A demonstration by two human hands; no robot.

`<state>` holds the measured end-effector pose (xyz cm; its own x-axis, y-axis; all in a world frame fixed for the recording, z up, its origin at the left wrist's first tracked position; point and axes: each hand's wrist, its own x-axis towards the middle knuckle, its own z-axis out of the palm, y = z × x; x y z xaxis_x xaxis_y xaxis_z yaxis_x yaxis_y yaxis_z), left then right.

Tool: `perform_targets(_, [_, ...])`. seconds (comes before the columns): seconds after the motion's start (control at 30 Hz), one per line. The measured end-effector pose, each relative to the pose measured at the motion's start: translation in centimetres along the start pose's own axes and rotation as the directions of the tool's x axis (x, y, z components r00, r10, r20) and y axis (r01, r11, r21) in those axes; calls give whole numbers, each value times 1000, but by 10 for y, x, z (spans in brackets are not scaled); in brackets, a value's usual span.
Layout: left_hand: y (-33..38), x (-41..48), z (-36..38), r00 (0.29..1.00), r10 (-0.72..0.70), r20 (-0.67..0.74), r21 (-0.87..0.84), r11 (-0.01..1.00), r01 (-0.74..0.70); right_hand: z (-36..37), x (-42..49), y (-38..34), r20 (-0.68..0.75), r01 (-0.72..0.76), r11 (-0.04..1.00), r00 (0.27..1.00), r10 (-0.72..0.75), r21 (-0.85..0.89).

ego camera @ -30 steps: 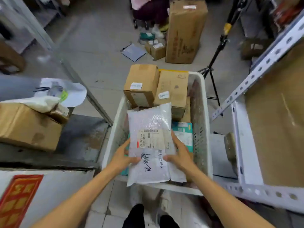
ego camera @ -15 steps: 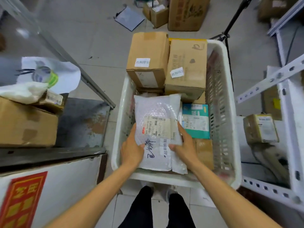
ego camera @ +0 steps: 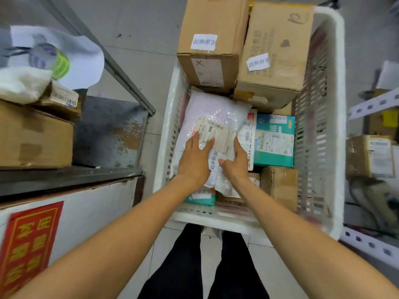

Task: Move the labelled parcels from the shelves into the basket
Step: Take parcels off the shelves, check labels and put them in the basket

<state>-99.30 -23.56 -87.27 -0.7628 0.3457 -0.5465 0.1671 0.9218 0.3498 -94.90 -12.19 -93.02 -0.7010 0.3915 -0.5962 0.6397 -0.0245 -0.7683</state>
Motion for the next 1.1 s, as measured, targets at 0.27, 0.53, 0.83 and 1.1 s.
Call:
perform_targets(0.27, [-15,17,-4,989,138,44,203,968,-144,-12,6,2,5,8,988,1000,-7,-154])
perform_targets(0.53, [-24,-5,7,985,140,101,168,973,-156,-28,-17,10,96,16,967,995,9,-255])
perform_targets(0.83, [-27,-17,11,983,138,124,205,965,-161,-25,-27,16,175,60,949,985,-5,-310])
perform_targets(1.1, [-33,-16,9,968,104,230,178,973,-147,-28,-36,13,173,23,955,984,30,-295])
